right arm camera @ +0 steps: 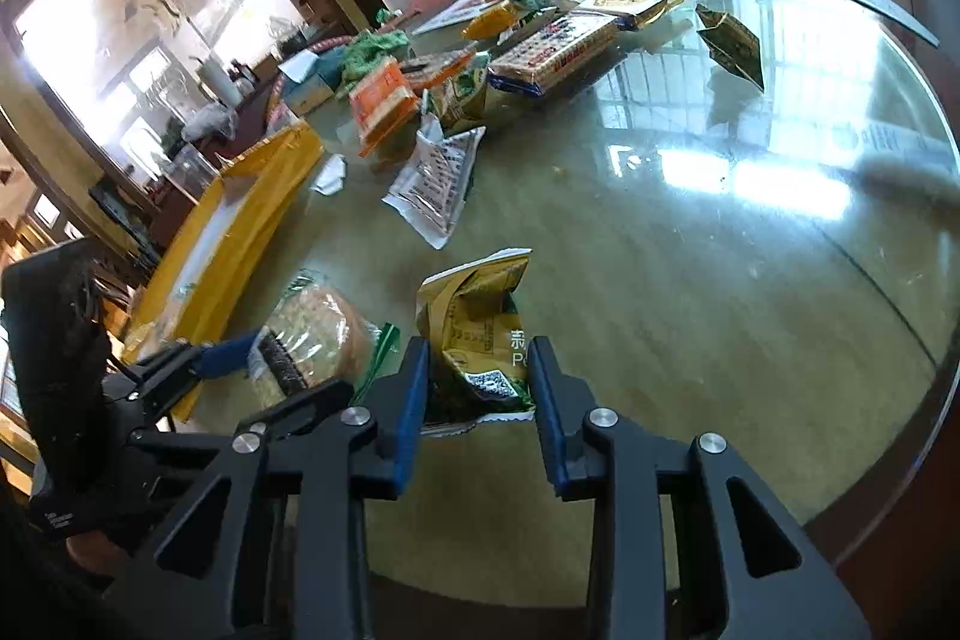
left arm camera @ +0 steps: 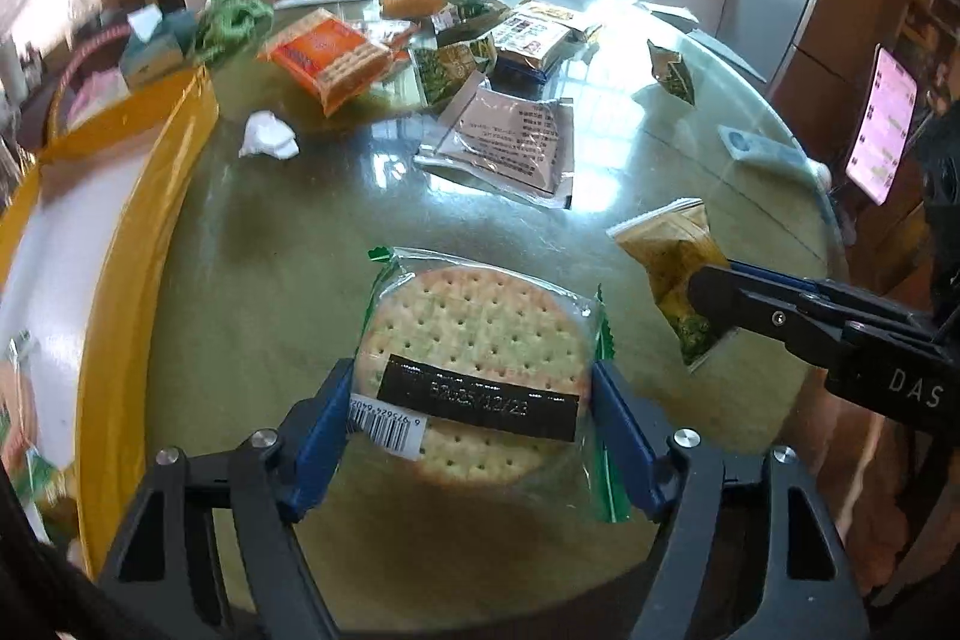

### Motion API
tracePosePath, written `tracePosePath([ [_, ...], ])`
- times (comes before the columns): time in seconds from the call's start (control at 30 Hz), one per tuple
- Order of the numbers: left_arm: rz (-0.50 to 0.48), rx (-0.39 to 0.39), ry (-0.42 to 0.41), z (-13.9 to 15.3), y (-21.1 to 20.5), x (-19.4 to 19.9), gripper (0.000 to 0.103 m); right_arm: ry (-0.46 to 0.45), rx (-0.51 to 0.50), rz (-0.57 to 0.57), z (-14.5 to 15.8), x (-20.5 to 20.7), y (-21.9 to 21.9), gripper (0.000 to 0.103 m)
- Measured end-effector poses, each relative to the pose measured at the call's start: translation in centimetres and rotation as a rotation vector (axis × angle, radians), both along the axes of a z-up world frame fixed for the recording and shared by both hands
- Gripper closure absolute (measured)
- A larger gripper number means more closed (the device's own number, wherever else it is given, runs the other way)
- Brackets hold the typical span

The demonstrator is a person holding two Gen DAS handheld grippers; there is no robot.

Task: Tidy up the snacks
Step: 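Carry both packets to the yellow tray and open both tools to release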

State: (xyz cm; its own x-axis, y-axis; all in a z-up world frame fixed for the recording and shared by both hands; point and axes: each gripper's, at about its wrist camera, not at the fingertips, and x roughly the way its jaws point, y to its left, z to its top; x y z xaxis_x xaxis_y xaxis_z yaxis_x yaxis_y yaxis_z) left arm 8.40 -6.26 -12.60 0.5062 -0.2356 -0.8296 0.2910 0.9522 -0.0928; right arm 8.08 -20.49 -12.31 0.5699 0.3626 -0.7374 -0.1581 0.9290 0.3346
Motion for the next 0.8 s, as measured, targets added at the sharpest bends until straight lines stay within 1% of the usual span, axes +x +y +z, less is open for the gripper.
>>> tracePosePath([
  [0.1, 0.009, -0.013, -0.005, 0.1, 0.3, -0.6, 0.027, -0.023, 0.003, -0.005, 0.9, -0.6, 0.1, 0.068],
  [0.17, 0.018, -0.064, -0.009, 0.5, 0.9, -1.2, 0.028, -0.036, 0.019, 0.002, 1.3, -0.9, 0.3, 0.068],
  [0.2, 0.023, -0.097, -0.017, 1.0, 1.4, -1.7, 0.027, -0.045, 0.028, 0.006, 1.5, -1.2, 0.4, 0.068],
  [0.27, 0.044, -0.126, -0.044, 2.2, 2.3, -2.7, 0.027, -0.062, 0.046, 0.018, 2.0, -1.7, 0.8, 0.068],
  [0.33, 0.070, -0.160, -0.083, 4.0, 3.7, -3.7, 0.027, -0.068, 0.072, 0.035, 2.3, -2.1, 1.3, 0.068],
  [0.4, 0.119, -0.189, -0.114, 5.8, 5.9, -4.5, 0.027, -0.080, 0.096, 0.066, 2.8, -2.5, 2.4, 0.068],
  [0.5, 0.246, -0.173, -0.178, 8.3, 10.3, -5.3, 0.027, -0.104, 0.112, 0.128, 3.6, -3.2, 5.0, 0.068],
  [0.6, 0.361, -0.167, -0.213, 9.5, 15.1, -5.1, 0.027, -0.107, 0.117, 0.203, 4.2, -3.2, 8.5, 0.068],
  [0.7, 0.453, -0.175, -0.215, 9.2, 19.4, -3.6, 0.027, -0.088, 0.116, 0.273, 4.4, -2.1, 12.3, 0.068],
  [0.8, 0.513, -0.195, -0.190, 8.0, 22.8, -1.8, 0.028, -0.061, 0.097, 0.328, 3.7, -0.7, 16.4, 0.068],
])
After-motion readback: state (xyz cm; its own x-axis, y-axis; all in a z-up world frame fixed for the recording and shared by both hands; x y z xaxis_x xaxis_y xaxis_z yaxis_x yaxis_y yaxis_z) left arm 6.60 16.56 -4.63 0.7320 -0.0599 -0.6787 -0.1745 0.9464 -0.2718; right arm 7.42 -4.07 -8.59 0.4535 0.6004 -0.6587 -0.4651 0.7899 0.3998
